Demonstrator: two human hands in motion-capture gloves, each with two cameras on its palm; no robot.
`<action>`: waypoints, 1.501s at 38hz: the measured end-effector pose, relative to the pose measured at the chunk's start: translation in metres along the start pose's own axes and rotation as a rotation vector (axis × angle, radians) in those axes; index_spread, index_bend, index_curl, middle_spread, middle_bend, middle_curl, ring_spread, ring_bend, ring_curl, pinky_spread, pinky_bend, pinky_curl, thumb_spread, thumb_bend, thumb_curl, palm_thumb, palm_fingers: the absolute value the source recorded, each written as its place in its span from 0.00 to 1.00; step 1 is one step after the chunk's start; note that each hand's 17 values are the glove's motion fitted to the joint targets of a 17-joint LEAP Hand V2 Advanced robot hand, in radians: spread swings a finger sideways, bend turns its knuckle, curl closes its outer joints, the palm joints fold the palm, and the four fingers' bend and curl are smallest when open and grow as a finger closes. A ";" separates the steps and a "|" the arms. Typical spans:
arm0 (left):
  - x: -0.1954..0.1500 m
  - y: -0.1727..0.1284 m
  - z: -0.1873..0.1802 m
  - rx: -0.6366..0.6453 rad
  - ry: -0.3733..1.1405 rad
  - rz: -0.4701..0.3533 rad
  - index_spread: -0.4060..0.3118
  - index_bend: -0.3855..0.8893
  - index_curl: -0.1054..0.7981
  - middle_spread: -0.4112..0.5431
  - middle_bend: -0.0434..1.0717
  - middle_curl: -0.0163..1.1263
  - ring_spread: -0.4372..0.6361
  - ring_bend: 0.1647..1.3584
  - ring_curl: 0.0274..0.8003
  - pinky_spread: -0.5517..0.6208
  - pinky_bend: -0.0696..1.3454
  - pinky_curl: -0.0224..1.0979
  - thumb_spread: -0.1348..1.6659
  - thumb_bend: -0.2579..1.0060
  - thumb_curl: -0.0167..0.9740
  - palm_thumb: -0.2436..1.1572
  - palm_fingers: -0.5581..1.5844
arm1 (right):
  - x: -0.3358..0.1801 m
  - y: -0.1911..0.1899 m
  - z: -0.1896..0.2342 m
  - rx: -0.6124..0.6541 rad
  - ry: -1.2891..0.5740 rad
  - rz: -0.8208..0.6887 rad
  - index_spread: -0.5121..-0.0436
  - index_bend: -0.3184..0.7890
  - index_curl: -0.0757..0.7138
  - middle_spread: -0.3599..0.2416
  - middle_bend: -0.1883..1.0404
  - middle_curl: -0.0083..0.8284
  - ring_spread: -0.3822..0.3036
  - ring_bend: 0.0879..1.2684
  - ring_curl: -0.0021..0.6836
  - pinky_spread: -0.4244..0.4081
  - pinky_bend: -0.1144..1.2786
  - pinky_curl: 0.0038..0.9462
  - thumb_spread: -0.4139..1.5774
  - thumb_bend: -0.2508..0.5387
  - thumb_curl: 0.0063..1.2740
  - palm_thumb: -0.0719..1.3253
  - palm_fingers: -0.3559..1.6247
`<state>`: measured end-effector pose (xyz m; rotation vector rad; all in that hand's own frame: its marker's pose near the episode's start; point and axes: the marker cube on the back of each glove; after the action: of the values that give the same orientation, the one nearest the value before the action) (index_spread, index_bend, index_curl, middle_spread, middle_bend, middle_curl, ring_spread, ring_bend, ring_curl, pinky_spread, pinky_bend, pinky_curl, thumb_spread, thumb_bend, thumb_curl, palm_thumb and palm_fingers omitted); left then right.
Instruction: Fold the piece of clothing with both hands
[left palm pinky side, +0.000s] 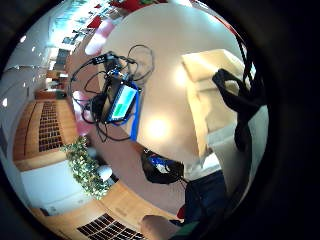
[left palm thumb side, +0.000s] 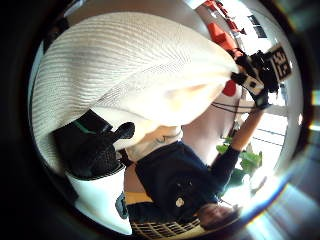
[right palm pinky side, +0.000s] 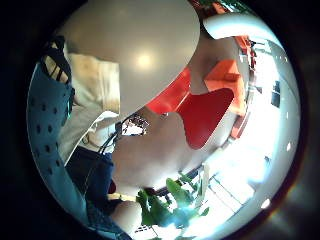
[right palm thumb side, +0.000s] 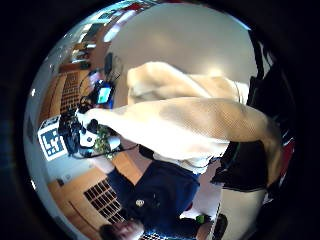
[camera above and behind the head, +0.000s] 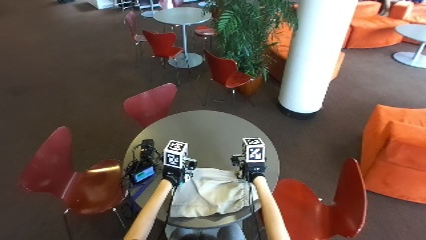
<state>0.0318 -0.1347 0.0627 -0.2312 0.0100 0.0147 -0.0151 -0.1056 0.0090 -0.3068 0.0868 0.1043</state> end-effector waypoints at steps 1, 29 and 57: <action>0.000 -0.006 0.006 -0.017 -0.003 -0.024 0.10 0.58 0.79 0.09 0.50 0.59 0.08 0.30 0.57 0.15 0.49 0.49 0.52 0.20 0.79 0.73 0.83 | -0.003 -0.003 0.001 0.009 0.018 0.028 0.50 0.45 0.72 0.22 0.42 0.64 0.19 0.34 0.70 0.14 0.43 0.42 0.41 0.28 0.54 0.76 0.80; -0.020 -0.015 0.072 0.213 0.018 -0.290 0.37 0.41 0.67 0.32 0.16 0.51 0.34 0.24 0.55 0.41 0.31 0.43 0.76 0.16 0.56 0.44 0.46 | 0.038 -0.006 0.048 0.140 -0.080 0.458 0.50 0.30 0.47 0.36 0.31 0.56 0.28 0.35 0.67 0.30 0.53 0.44 0.76 0.24 0.35 0.39 0.62; 0.047 0.026 0.121 -0.003 0.161 -0.200 0.41 0.44 0.62 0.44 0.18 0.36 0.54 0.18 0.43 0.58 0.21 0.35 0.82 0.19 0.35 0.32 0.47 | 0.084 -0.015 0.080 0.061 -0.371 0.609 0.60 0.46 0.31 0.29 0.48 0.60 0.23 0.51 0.69 0.17 0.63 0.44 0.61 0.36 0.43 0.68 0.79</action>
<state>0.0791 -0.0813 0.1737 -0.2350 0.1472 -0.2034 0.0754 -0.0878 0.0811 -0.1878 -0.1877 0.7577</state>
